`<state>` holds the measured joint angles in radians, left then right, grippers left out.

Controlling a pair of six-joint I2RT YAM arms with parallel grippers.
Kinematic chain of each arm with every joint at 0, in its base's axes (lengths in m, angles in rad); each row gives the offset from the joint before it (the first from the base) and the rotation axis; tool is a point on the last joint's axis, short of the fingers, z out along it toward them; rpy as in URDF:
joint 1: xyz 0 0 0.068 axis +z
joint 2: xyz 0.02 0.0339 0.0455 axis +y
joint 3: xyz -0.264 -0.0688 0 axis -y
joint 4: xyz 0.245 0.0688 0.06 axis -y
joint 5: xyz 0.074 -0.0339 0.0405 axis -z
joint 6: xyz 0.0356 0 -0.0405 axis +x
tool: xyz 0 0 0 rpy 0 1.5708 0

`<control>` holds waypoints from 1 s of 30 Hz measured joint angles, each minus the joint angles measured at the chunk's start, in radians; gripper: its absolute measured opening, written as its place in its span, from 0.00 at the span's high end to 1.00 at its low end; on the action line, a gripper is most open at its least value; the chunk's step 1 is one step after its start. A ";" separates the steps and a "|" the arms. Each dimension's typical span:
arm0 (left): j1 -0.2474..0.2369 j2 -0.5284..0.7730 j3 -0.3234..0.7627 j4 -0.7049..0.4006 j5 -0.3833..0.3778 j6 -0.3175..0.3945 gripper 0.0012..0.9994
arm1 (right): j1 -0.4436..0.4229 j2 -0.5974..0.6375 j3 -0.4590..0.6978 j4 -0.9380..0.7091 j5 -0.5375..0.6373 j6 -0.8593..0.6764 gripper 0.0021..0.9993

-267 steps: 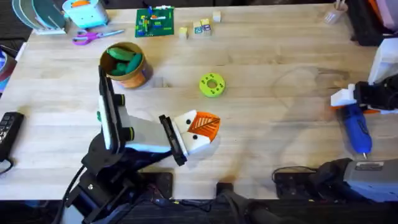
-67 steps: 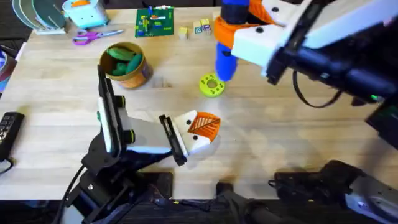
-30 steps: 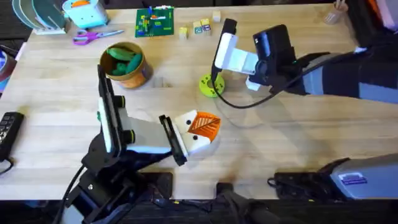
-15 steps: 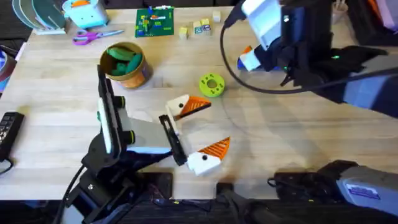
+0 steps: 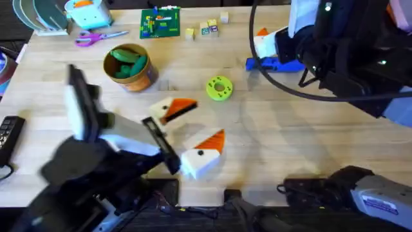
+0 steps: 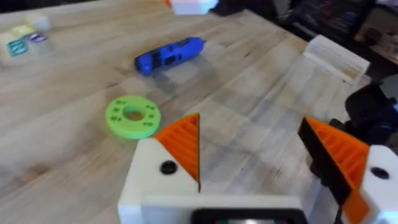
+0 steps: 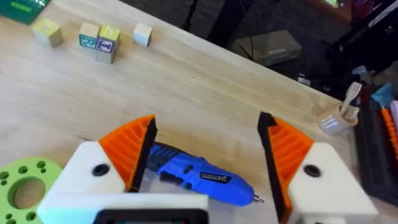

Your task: Pick up the gripper from the table and insert it into the empty holder that is missing its gripper. Then pick up a screw, insert it into the mounting hole, and use the screwdriver to tighten it. Finally, clean up the table by picking up the vegetable and placing it into the bucket.

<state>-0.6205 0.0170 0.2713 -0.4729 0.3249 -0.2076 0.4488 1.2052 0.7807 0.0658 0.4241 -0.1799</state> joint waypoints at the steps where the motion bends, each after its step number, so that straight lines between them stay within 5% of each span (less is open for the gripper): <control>1: 0.000 0.008 0.052 -0.064 -0.042 -0.021 0.01 | 0.000 0.000 0.000 0.000 -0.001 0.014 0.03; 8: 0.000 0.226 0.462 -0.473 -0.333 -0.193 0.01 | 0.023 0.000 0.000 -0.001 -0.003 0.094 0.03; 12: 0.000 0.420 0.609 -0.667 -0.435 -0.276 0.01 | 0.031 0.000 0.000 -0.001 -0.004 0.106 0.02; 24: 0.008 0.813 0.702 -0.699 -0.548 -0.351 0.01 | 0.032 0.000 0.000 -0.002 -0.004 0.114 0.02; 26: 0.044 0.851 0.702 -0.742 -0.579 -0.421 0.01 | 0.032 0.000 0.000 -0.001 -0.004 0.114 0.02; 30: 0.213 0.916 0.702 -0.806 -0.614 -0.558 0.01 | 0.032 0.000 0.000 -0.002 -0.004 0.118 0.02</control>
<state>-0.4073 0.9334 0.9733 -1.2793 -0.2893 -0.7655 0.4805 1.2053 0.7807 0.0643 0.4206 -0.0624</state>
